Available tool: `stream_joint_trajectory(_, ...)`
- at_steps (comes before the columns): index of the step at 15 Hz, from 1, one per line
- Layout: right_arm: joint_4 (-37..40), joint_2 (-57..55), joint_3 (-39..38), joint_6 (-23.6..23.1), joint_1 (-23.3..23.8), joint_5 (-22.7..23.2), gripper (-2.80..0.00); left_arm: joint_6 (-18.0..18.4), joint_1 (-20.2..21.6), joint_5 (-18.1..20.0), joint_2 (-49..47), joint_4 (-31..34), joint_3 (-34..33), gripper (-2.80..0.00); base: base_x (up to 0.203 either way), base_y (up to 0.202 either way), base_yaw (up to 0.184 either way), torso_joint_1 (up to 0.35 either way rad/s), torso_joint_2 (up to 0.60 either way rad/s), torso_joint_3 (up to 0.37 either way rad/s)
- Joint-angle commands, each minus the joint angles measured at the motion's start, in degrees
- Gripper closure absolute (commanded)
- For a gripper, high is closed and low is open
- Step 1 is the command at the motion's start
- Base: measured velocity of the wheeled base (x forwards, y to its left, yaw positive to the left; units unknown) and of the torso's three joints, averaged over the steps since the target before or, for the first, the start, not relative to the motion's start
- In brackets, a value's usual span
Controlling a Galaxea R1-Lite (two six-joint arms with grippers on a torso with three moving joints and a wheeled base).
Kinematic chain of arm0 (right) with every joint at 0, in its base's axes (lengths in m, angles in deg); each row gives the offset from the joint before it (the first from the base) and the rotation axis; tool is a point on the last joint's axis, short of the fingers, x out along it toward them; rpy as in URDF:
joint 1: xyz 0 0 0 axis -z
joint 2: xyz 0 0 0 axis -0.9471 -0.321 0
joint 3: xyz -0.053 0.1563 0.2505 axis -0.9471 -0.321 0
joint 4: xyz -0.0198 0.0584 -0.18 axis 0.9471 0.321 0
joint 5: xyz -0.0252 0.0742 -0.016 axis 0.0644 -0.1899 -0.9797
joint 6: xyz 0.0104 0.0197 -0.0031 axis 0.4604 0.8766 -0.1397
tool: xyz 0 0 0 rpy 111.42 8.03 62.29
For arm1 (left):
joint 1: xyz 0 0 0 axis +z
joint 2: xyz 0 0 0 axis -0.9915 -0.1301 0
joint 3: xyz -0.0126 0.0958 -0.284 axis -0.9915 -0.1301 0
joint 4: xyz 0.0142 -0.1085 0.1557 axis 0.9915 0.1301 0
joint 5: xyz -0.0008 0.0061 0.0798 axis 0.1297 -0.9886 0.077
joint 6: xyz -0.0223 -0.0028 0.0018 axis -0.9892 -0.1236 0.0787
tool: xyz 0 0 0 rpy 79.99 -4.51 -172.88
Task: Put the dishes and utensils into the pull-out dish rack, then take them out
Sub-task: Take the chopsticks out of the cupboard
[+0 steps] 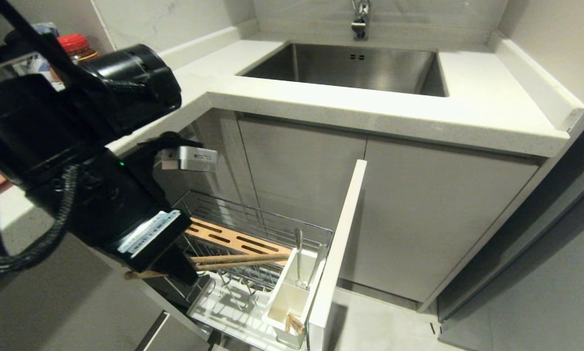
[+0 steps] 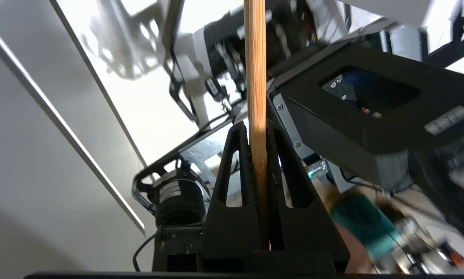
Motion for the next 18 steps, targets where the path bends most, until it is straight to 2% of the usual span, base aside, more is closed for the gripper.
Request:
stream_joint_trajectory(1, 0.0, 0.0, -1.5, 0.0, 0.0, 0.0, 0.00, 0.0, -0.1, -1.6, 7.3, 0.4, 0.0, 0.00, 0.000, 0.000, 0.000, 0.000, 0.00, 0.000)
stream_joint_trajectory(5, 0.0, 0.0, -1.5, 0.0, 0.0, 0.0, 0.00, 0.0, -0.1, -6.1, 16.0, 0.4, 0.3, 0.00, 0.000, 0.000, 0.000, 0.000, 0.00, 0.000)
stream_joint_trajectory(9, 0.0, 0.0, -1.5, 0.0, 0.0, 0.0, 0.00, 0.0, 1.2, -12.3, 24.0, -1.5, 0.3, 0.00, 0.000, 0.000, 0.000, 0.000, 0.00, 0.000)
stream_joint_trajectory(12, 0.0, 0.0, -1.5, 0.0, 0.0, 0.0, 0.00, 0.0, 6.0, -15.8, 28.6, -8.1, 0.3, 0.00, 0.000, 0.000, 0.000, 0.000, 0.00, 0.000)
stream_joint_trajectory(16, 0.0, 0.0, -1.5, 0.0, 0.0, 0.0, 0.00, 0.0, 14.4, -22.5, 32.1, -14.0, 0.3, 0.00, 0.000, 0.000, 0.000, 0.000, 0.00, 0.000)
stream_joint_trajectory(18, 0.0, 0.0, -1.5, 0.0, 0.0, 0.0, 0.00, -0.2, 20.8, -25.5, 32.4, -16.0, 0.3, 0.00, 0.000, 0.000, 0.000, 0.000, 0.00, 0.000)
